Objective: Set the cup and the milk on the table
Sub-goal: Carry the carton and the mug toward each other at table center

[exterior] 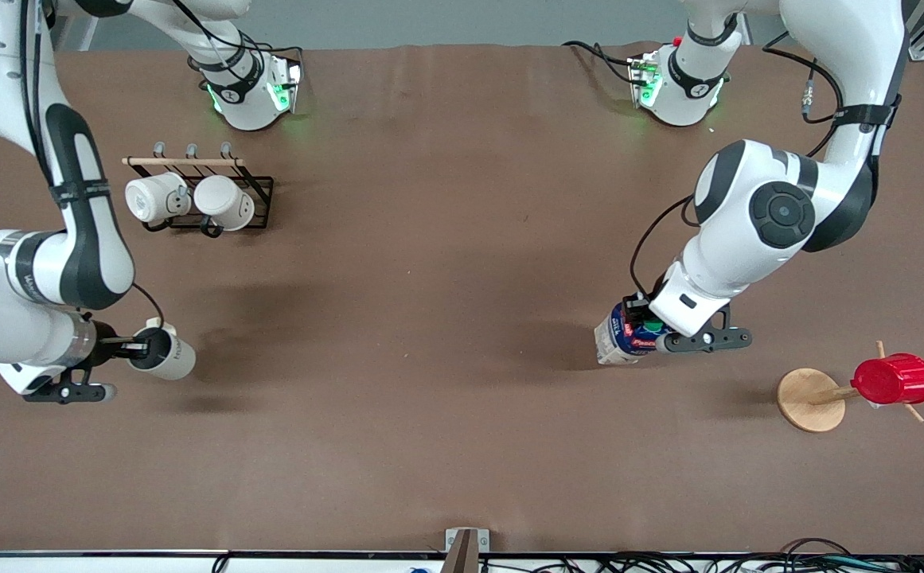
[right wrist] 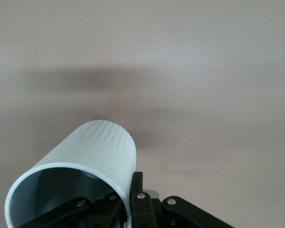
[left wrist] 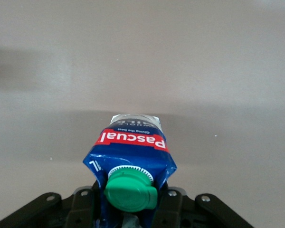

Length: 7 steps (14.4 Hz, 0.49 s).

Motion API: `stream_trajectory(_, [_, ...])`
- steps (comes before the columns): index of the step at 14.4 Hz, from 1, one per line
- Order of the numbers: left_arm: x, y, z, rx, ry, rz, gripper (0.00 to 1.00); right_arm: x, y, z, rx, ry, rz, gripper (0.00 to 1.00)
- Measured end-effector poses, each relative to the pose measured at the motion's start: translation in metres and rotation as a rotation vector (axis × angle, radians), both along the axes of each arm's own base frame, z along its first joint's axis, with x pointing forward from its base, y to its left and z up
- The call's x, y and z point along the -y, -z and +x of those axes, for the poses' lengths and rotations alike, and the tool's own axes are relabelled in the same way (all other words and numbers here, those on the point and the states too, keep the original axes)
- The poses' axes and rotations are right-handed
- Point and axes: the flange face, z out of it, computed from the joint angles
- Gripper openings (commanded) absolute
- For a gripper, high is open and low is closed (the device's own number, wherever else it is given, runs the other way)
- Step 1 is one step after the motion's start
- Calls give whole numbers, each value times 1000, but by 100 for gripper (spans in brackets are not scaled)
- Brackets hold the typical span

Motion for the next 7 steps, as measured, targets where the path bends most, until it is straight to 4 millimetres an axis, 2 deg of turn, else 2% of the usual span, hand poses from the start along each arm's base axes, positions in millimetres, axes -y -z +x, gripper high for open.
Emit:
stream_trajectory(3, [27, -1, -4, -10, -41, -8, 20, -83, -6, 1, 12, -18, 66, 0])
stream_trajectory(5, [53, -1, -9, -38, -69, -7, 20, -135, -9, 0, 27, -50, 127, 0])
stream_trajectory(7, [76, -3, -12, -60, -89, -6, 20, -194, -13, -9, 28, -76, 145, 0])
